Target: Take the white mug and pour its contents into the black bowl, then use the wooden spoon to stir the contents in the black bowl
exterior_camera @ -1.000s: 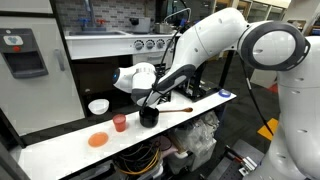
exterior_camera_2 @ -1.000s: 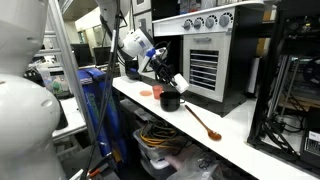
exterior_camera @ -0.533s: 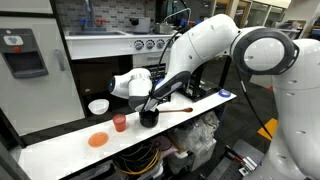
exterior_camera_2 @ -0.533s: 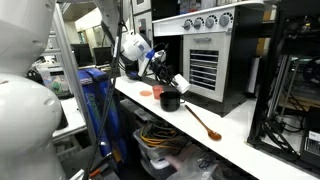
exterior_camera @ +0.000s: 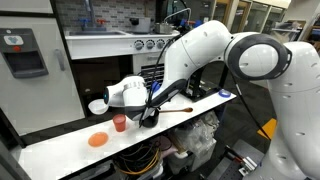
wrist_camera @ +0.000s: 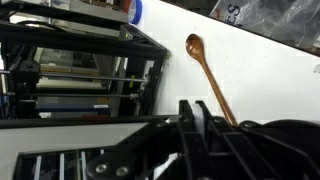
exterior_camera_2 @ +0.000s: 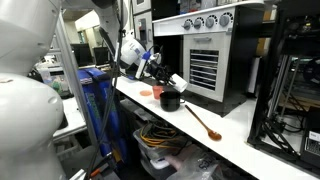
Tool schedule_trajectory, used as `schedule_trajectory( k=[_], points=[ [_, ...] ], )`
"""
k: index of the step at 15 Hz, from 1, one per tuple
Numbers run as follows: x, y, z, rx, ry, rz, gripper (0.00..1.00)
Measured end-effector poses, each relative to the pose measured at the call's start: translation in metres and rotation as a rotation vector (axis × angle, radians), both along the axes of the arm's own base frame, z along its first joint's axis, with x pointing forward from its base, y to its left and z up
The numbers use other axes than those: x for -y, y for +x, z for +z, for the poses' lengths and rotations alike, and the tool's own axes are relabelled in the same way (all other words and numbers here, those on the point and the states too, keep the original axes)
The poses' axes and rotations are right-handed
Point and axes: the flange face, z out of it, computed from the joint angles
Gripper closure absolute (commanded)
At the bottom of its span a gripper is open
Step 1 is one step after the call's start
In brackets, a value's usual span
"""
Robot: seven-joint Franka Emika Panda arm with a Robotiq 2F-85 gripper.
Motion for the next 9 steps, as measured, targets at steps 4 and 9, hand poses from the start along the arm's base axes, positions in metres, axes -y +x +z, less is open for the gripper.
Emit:
schedule_trajectory(
  k=[4, 9],
  points=[
    [-0.015, -0.010, 0.001, -0.015, -0.058, 0.027, 0.98],
    [-0.015, -0.014, 0.005, -0.018, -0.127, 0.029, 0.98]
  ],
)
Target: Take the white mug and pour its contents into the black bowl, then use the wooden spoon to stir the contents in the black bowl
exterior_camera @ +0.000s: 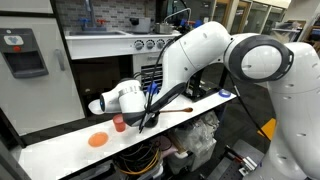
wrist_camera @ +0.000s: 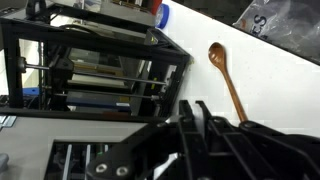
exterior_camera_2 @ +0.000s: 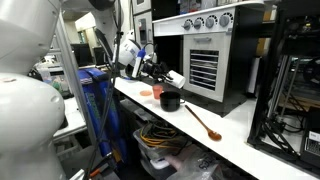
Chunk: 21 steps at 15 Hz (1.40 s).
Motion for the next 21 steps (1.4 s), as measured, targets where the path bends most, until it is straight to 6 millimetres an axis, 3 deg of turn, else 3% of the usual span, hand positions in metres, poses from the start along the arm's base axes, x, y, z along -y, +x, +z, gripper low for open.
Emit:
schedule_trajectory(
  k=[12, 21],
  points=[
    [0.017, 0.007, -0.030, -0.020, -0.120, 0.029, 0.98],
    [0.005, 0.001, -0.034, -0.066, -0.234, 0.099, 0.98]
  ],
)
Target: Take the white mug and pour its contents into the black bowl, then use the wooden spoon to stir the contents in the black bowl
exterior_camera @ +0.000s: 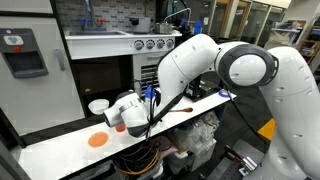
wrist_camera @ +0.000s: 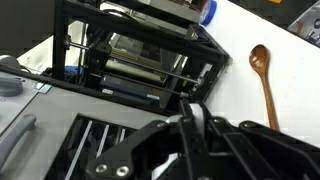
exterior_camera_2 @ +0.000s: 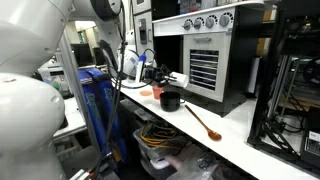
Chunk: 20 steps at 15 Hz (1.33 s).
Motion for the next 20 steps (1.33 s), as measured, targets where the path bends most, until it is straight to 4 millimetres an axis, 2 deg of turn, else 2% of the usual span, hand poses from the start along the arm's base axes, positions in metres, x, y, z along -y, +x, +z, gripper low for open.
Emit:
schedule_trajectory(
  k=[5, 20],
  points=[
    [-0.004, -0.008, 0.001, -0.049, -0.056, 0.011, 0.98],
    [0.011, -0.024, -0.005, -0.205, -0.229, 0.006, 0.98]
  ],
)
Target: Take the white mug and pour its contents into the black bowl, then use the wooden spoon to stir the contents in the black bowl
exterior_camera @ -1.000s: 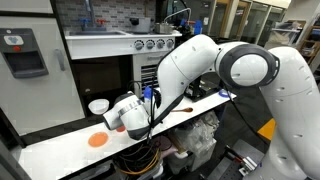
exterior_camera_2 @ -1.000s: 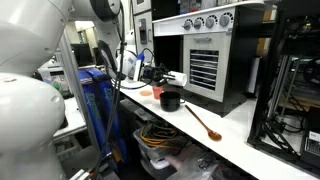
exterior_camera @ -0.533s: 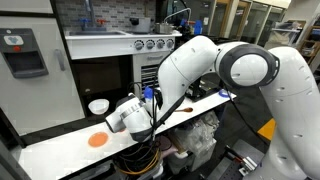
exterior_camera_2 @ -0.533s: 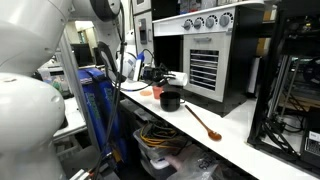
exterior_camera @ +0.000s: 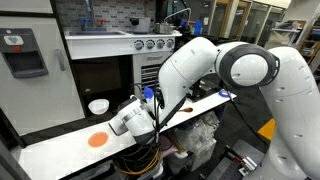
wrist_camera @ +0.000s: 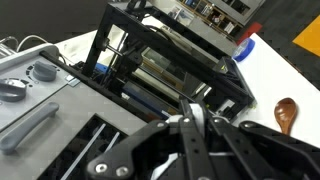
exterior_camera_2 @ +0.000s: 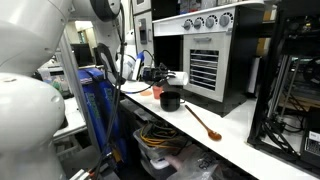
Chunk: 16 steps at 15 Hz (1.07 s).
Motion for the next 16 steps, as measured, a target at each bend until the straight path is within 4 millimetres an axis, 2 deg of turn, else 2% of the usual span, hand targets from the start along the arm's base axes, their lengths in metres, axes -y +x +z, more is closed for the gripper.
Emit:
schedule_trajectory(
  k=[8, 16],
  points=[
    [-0.012, -0.015, -0.005, -0.069, -0.043, 0.009, 0.98],
    [-0.014, -0.016, -0.022, -0.096, -0.077, 0.038, 0.98]
  ],
)
